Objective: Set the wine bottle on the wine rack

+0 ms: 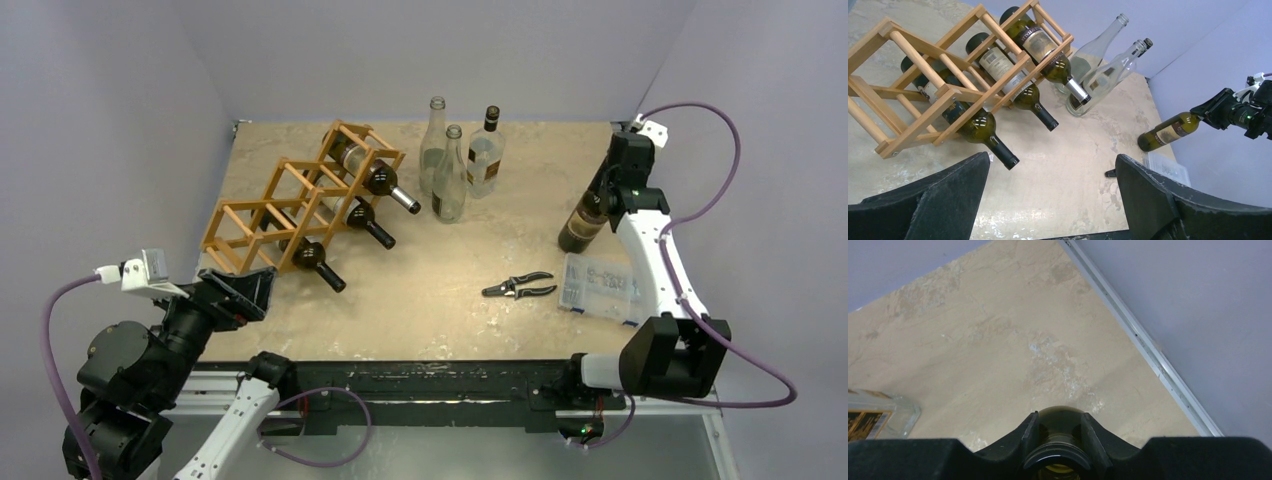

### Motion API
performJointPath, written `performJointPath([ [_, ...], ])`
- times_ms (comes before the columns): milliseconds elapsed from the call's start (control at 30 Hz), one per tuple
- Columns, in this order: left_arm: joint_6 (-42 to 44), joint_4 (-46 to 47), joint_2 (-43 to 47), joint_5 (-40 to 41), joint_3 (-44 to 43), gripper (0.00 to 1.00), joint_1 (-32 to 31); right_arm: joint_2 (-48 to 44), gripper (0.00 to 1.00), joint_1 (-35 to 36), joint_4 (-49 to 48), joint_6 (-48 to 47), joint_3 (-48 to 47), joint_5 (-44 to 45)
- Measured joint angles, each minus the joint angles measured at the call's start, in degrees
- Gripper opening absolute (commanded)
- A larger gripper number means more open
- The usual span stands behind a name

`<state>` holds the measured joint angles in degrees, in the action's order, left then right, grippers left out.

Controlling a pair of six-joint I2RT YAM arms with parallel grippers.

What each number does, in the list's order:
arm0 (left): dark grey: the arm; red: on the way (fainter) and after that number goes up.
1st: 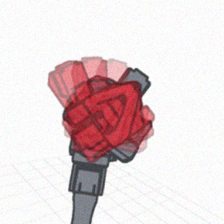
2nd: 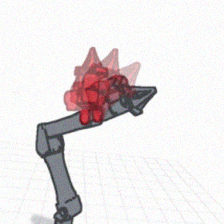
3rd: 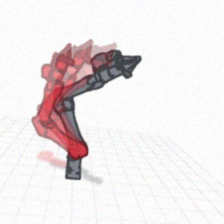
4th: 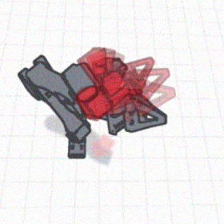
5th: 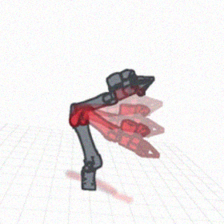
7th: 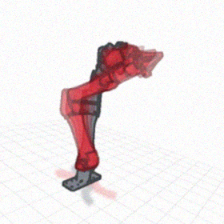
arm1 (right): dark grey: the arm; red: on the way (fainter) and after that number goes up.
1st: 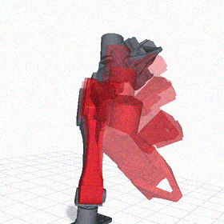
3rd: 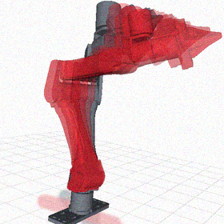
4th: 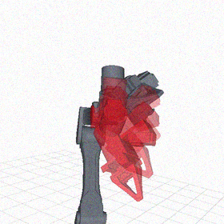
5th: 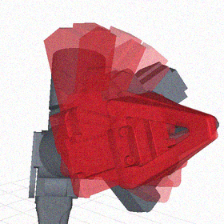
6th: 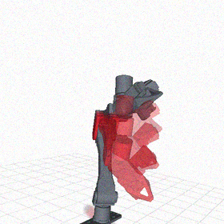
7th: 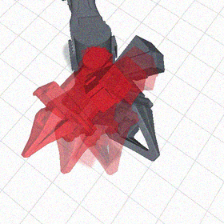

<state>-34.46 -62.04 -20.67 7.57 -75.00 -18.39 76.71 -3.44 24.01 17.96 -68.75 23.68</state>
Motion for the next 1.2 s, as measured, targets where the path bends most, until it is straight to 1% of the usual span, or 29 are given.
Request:
performJointPath([
  [267,-1.05,0.74,-0.22,-1.14,0.72,0.96,0.00,-6.32,0.00,0.02,3.87,0.00,-0.31,-5.55],
  [500,-1.99,0.98,-0.92,-1.77,0.96,0.96,0.00,-10.51,0.00,0.02,6.16,1.75,-7.34,-16.04],
  [600,-2.01,1.16,-0.92,-1.88,1.20,0.96,0.00,-12.92,0.00,0.02,5.46,4.48,-10.01,-21.73],
  [733,-2.47,1.25,-0.92,-2.19,1.81,0.96,0.00,-16.44,0.00,0.00,2.89,9.70,-11.21,-30.01],
  [967,-2.95,1.66,-1.25,-3.02,2.54,0.96,0.00,-18.80,0.00,0.04,-8.37,24.28,-11.08,-44.06],
  [1067,-3.45,2.43,-1.38,-3.32,2.97,0.96,0.00,-19.37,0.00,0.04,-17.22,31.71,-8.44,-49.09],
  [1100,-3.67,2.91,-1.46,-3.48,3.28,0.96,0.00,-19.54,0.00,0.04,-21.51,34.14,-6.71,-50.88],
  [1200,-4.52,4.04,-2.10,-4.22,3.85,0.95,0.00,-19.30,0.00,0.63,-31.78,38.51,-2.43,-55.01],
])
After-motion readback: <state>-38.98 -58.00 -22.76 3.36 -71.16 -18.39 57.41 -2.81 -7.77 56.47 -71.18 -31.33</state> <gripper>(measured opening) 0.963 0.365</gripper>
